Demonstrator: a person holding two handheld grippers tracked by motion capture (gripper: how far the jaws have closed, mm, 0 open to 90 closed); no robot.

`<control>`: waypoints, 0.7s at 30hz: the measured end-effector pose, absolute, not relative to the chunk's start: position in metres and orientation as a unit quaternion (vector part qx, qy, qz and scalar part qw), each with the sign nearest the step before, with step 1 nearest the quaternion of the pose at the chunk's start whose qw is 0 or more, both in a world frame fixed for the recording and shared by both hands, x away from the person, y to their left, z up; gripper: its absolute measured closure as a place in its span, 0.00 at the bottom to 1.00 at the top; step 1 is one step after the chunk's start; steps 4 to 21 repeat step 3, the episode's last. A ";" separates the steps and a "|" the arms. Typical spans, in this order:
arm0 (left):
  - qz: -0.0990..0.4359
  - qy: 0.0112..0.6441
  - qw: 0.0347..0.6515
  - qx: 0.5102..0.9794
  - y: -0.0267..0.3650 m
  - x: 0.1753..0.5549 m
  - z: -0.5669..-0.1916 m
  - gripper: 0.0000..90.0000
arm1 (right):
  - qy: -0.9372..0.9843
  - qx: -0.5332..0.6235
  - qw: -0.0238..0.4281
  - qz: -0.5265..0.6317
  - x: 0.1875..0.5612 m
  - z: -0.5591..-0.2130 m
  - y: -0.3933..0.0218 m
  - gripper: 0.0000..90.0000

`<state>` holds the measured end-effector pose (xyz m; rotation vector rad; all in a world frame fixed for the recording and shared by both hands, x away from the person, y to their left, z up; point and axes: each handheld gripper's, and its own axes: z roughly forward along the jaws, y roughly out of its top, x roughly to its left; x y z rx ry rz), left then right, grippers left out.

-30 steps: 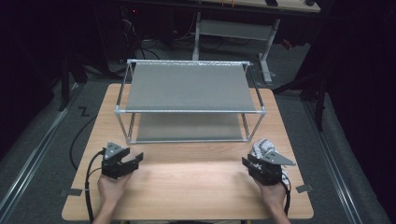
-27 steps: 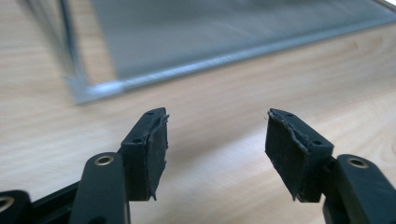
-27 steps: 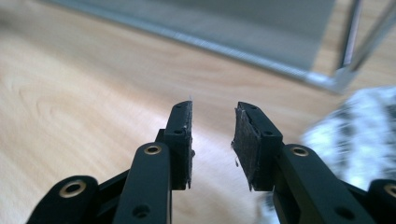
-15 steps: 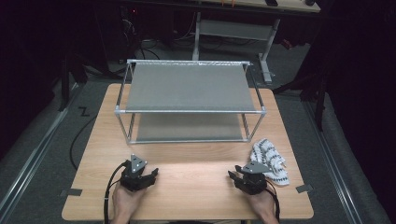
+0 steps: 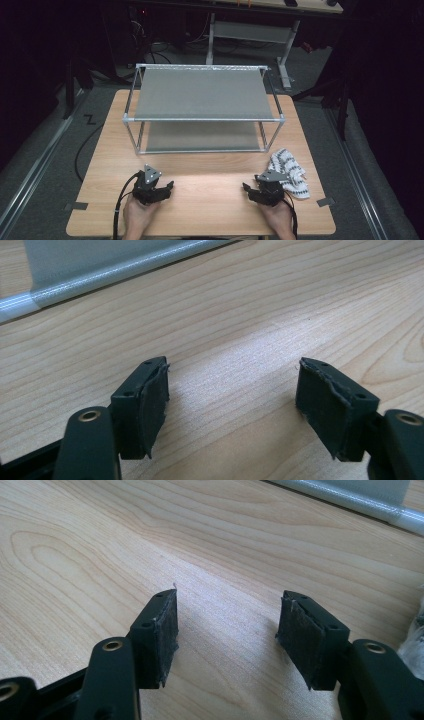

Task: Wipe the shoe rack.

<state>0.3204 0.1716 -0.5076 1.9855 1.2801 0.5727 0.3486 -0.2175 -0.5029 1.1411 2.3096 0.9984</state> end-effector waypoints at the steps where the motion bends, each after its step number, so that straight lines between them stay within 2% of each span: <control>1: 0.221 0.494 0.348 0.766 0.172 0.320 -0.508 0.33 | 0.821 0.406 0.188 0.355 0.349 -0.503 -0.217 0.46; 21: 0.221 0.494 0.348 0.766 0.172 0.320 -0.508 0.33 | 0.821 0.406 0.188 0.355 0.349 -0.503 -0.217 0.45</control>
